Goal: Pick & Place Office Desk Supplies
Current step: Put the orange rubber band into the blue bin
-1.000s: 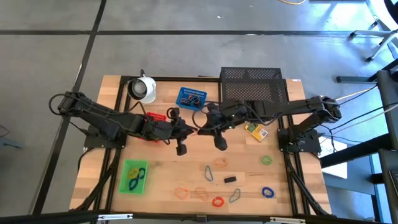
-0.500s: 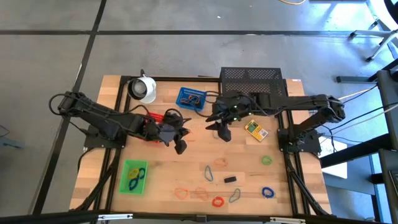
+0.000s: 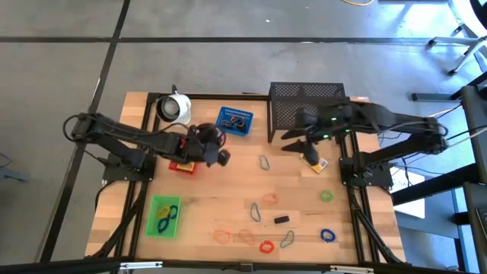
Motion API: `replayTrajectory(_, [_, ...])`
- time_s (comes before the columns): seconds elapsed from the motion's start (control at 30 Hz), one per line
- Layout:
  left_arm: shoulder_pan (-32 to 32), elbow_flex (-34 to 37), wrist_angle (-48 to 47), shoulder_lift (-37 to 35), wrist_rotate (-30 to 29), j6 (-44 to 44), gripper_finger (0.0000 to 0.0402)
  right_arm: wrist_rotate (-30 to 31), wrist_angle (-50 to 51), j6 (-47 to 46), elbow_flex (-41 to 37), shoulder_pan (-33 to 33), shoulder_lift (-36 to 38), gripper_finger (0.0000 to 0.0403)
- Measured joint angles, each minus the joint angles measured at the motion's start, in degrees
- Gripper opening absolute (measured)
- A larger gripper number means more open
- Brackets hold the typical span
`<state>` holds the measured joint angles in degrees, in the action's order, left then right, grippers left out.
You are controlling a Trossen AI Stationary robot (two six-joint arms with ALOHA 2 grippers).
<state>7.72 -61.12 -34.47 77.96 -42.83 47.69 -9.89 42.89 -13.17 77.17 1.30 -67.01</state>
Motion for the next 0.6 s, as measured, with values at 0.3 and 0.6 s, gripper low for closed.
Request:
replayTrajectory(0.3, [-15.12, 0.04, 11.26, 5.88, 5.26, -9.12, 0.0003, 0.04, 6.01, -5.59, 0.0, 0.0, 7.33, 0.0203])
replayTrajectory(0.6, [-24.4, 0.04, 24.28, 16.75, 7.3, -14.03, 0.0003, 0.48, 8.91, -5.94, 0.0, 0.0, 7.44, 0.0204])
